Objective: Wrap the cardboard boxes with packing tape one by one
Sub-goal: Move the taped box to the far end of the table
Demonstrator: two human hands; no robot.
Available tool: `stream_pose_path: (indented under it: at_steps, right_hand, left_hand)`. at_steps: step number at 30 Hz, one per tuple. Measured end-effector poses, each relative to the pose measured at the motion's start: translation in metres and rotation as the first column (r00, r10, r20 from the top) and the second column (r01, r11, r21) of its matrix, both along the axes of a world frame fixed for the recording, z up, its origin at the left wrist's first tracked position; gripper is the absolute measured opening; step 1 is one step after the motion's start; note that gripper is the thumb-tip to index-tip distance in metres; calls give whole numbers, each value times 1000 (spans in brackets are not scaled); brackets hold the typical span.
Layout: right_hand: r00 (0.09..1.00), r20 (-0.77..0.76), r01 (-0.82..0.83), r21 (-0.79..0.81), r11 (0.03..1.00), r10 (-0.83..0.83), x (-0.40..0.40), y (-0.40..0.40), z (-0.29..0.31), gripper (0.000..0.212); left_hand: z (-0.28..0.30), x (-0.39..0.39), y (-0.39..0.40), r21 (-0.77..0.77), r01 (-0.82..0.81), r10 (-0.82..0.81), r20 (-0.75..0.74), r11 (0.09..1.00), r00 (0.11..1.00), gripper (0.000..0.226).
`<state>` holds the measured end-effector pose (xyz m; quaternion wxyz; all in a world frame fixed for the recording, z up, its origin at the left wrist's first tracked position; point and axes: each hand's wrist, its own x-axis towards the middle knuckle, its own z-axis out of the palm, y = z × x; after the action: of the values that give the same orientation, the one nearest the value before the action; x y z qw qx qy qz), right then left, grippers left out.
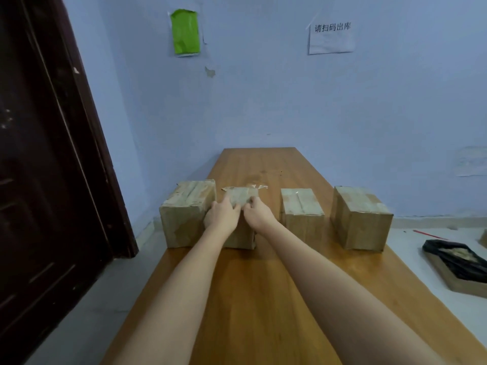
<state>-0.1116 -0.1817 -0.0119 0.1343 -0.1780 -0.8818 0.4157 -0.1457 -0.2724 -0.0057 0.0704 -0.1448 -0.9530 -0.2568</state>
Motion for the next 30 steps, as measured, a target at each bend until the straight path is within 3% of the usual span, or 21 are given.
stream_pose_path:
  at_steps: [13, 18, 20, 24, 27, 30]
  right_hand:
    - [1000, 0, -7, 17, 1000, 7, 107, -36, 103, 38]
    - [990, -100, 113, 172, 979, -97, 180, -58, 116, 36]
    - [977, -170, 150, 128, 980, -128, 214, -64, 109, 38]
    - [956, -261, 107, -107, 989, -131, 284, -75, 84, 40]
    - [949, -294, 81, -134, 988, -118, 327, -86, 63, 40]
    - [941, -323, 48, -167, 985, -101, 360, -94, 41, 39]
  left_hand:
    - [85, 106, -44, -77, 62, -74, -174, 995, 982, 45]
    - [99, 172, -63, -3, 160, -160, -94, 987, 983, 45]
    - [93, 202, -70, 49, 191, -188, -54, 980, 981, 50]
    - [68, 265, -95, 39, 188, -185, -68, 981, 980, 82]
    - [47, 306, -111, -3, 154, -153, -135, 988, 979, 105]
    - [26, 338, -119, 46, 126, -117, -164, 991, 980, 97]
